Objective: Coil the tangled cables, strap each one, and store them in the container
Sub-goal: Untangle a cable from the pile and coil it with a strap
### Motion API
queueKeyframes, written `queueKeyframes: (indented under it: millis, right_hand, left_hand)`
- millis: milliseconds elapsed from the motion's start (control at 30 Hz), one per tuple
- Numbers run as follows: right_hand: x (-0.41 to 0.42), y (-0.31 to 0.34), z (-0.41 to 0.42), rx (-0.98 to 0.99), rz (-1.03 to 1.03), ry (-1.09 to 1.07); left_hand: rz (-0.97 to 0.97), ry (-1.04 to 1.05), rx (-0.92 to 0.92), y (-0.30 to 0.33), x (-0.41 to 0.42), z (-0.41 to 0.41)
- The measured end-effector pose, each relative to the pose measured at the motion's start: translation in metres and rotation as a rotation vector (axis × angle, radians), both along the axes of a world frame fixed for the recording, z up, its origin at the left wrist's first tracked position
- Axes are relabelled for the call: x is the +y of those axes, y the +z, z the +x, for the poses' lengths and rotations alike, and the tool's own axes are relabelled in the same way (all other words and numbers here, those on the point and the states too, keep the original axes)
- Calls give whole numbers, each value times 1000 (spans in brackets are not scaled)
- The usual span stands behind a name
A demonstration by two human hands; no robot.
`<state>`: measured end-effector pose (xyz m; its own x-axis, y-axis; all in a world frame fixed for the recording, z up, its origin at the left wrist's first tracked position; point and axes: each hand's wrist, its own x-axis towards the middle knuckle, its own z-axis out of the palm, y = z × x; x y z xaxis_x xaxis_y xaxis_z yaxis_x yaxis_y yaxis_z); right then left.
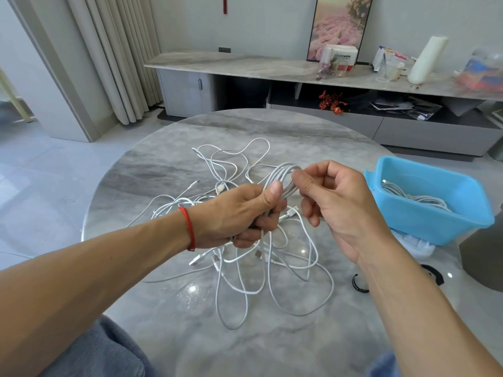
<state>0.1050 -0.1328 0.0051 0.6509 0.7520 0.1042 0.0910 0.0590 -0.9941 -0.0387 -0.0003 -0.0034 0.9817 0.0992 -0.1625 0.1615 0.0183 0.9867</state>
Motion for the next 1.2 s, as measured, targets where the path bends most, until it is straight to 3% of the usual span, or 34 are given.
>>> queueKeyframes:
  millis: [100, 200, 300, 433, 500, 667, 800, 900, 1033, 1100, 1200]
  right_hand:
    - [2, -1, -5, -26, 36, -55]
    - [9, -5, -15, -84, -48, -133]
    - [17, -14, -27, -75, -205, 17]
    - [20, -19, -37, -271, -409, 260]
    - [18, -19, -34, -283, -424, 260]
    - [12, -17, -33, -128, -382, 341]
    - [12, -16, -34, -369, -480, 416]
    - [9, -13, -36, -620, -531, 495]
    - [5, -15, -39, -824, -615, 511]
    - [5, -14, -36, -864, -575, 404]
    - [6, -11, -32, -858, -490, 320]
  left_hand:
    - [78, 33, -20, 5, 1, 3]
    - [-3, 201, -39, 7, 4, 8]
    - [-85, 337, -108, 9, 11, 10]
    - [-130, 441, -126, 9, 23, 5]
    - [-158, 512, -145, 10, 29, 3]
    - [-474, 739, -222, 15, 38, 3]
    - [-567, 868, -235, 15, 45, 4]
    - [-485, 795, -139, 12, 47, 1]
    - [-109, 519, 95, 2, 37, -1]
    - [61, 393, 175, -4, 29, -1]
    - [84, 302, 184, -13, 17, 1]
